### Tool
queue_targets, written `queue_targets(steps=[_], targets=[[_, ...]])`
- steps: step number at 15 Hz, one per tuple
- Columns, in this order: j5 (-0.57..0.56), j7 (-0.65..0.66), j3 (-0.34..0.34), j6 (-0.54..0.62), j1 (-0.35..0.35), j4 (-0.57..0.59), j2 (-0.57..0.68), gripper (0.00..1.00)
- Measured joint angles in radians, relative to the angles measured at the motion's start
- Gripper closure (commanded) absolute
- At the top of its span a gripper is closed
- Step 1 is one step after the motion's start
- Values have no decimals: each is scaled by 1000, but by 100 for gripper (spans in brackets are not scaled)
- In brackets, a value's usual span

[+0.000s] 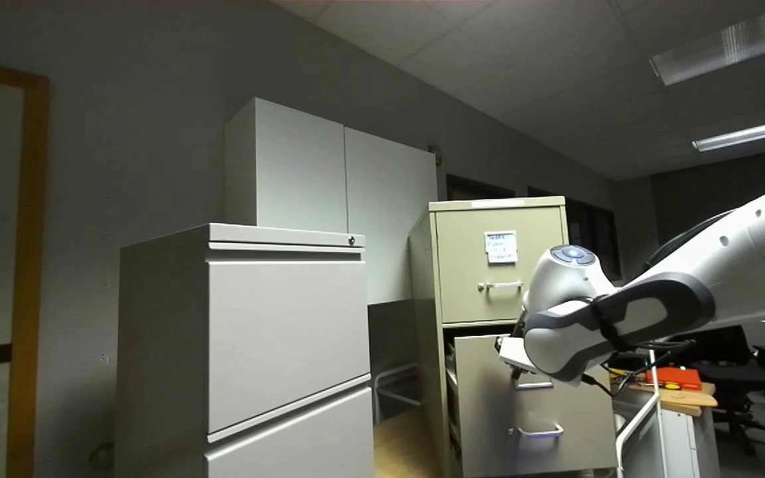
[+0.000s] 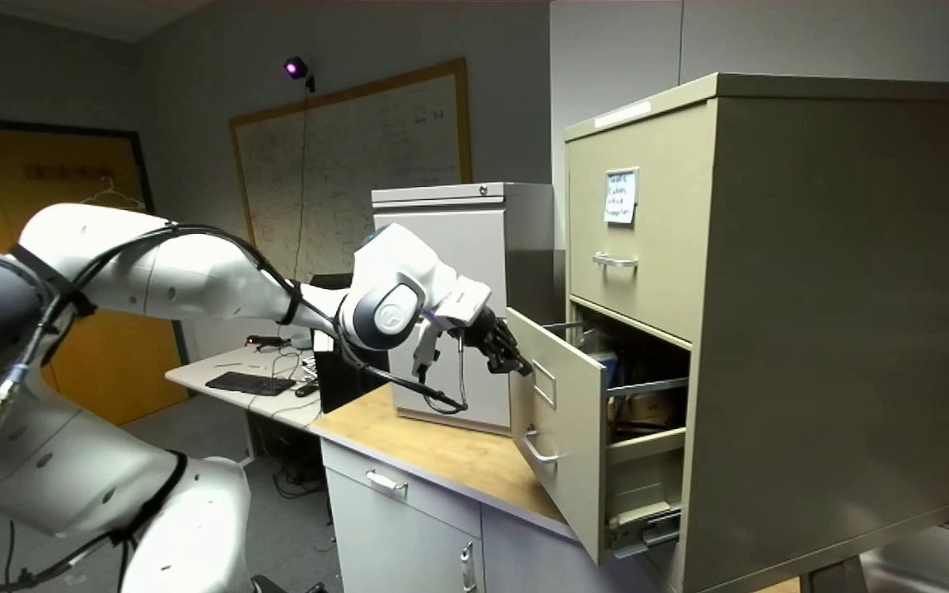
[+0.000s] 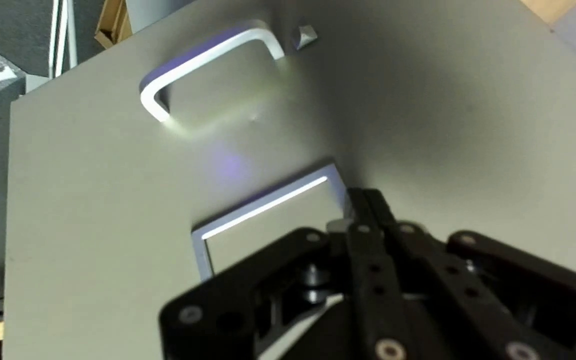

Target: Close the bottom drawer

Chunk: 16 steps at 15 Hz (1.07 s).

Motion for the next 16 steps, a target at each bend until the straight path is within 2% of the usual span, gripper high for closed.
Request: queue_targets(steps=[3, 6, 9, 11, 14, 16], targets=[[-32, 180, 107, 43, -114, 51, 65, 100], [-119, 351, 217, 51, -233, 124, 130, 100], [-225, 488, 313, 20, -333, 217, 197, 100], [-269, 535, 382, -25, -399, 279, 236, 100], [-328, 580, 471, -112, -473, 382, 298, 100], [-413, 638, 484, -191, -462, 455, 354, 100]])
